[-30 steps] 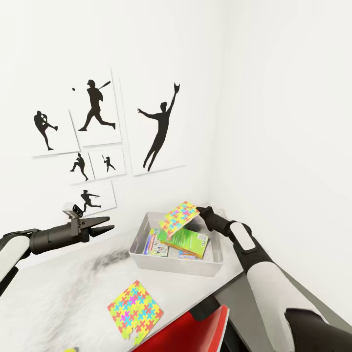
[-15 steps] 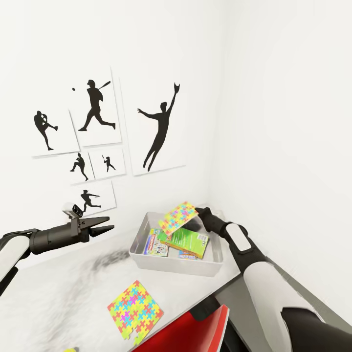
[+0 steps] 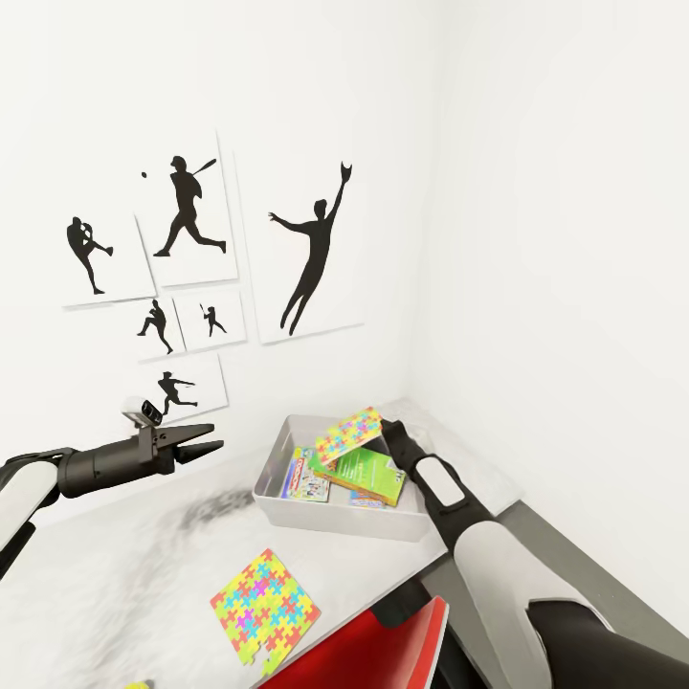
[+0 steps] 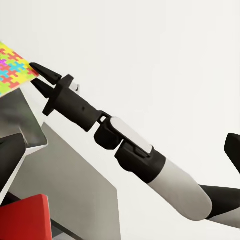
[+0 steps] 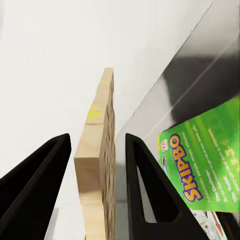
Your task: Put all the toys in the child's room - the three board games (two on the bed and one on the table), the two jigsaw puzzles on the table, and the tennis ball on the table - inside the toy box on the table in the child's room.
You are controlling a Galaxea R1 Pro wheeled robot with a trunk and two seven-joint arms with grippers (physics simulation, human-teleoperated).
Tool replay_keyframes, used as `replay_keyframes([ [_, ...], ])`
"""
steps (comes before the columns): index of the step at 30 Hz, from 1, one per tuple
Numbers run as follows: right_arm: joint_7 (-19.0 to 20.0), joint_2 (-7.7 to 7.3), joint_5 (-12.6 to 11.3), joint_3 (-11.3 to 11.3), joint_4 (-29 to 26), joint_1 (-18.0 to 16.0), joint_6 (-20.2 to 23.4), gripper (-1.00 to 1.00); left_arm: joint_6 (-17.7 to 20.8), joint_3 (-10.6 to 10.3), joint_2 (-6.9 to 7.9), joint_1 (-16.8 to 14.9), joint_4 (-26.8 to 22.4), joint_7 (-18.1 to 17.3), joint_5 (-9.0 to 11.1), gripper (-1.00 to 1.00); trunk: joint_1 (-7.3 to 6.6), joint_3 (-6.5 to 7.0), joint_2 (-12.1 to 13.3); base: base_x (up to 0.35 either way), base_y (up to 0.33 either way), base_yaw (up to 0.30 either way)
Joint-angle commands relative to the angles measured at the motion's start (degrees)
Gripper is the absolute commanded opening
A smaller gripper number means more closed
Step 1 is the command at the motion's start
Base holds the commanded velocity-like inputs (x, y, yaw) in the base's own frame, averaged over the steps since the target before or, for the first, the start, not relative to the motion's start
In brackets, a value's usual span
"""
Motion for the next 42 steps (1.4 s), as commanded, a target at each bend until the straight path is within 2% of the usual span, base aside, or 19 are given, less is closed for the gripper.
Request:
replay_keyframes([
  [1, 0.15, 0.04, -0.41, -0.26, 0.27, -0.06, -0.17, -1.0, 0.19, -0.07, 0.04, -0.08, 0.04, -0.23, -0.02, 1.0, 0.04, -0.14, -0.14, 0.0, 0.0, 0.0],
  [7, 0.15, 0.04, -0.46, -0.61, 4.1, -0.14, -1.38, -1.0, 0.19, -0.07, 0.04, -0.08, 0.03, -0.23, 0.02, 1.0, 0.04, -0.14, -0.14, 0.0, 0.0, 0.0],
  [12, -0.34, 0.04, -0.09, -0.41, 5.05, -0.16, -4.52, -1.0, 0.19, -0.07, 0.04, -0.08, 0.04, -0.23, 0.04, 1.0, 0.04, -0.14, -0.14, 0.0, 0.0, 0.0],
  [34, -0.72, 0.04, -0.72, -0.73, 5.21, -0.16, -5.25, -1.0, 0.19, -0.06, 0.05, -0.08, 0.05, -0.23, 0.01, 1.0, 0.04, -0.14, -0.14, 0.0, 0.0, 0.0],
  [35, -0.72, 0.04, -0.72, -0.73, 5.21, -0.16, -5.25, 1.0, 0.19, -0.04, 0.05, -0.08, 0.05, -0.23, 0.02, 1.0, 0.04, -0.14, -0.14, 0.0, 0.0, 0.0],
  [42, -0.7, 0.04, -0.72, -0.81, 5.77, -0.16, -5.26, 1.0, 0.19, -0.03, 0.06, -0.08, 0.05, -0.23, 0.02, 1.0, 0.04, -0.14, -0.14, 0.0, 0.0, 0.0],
])
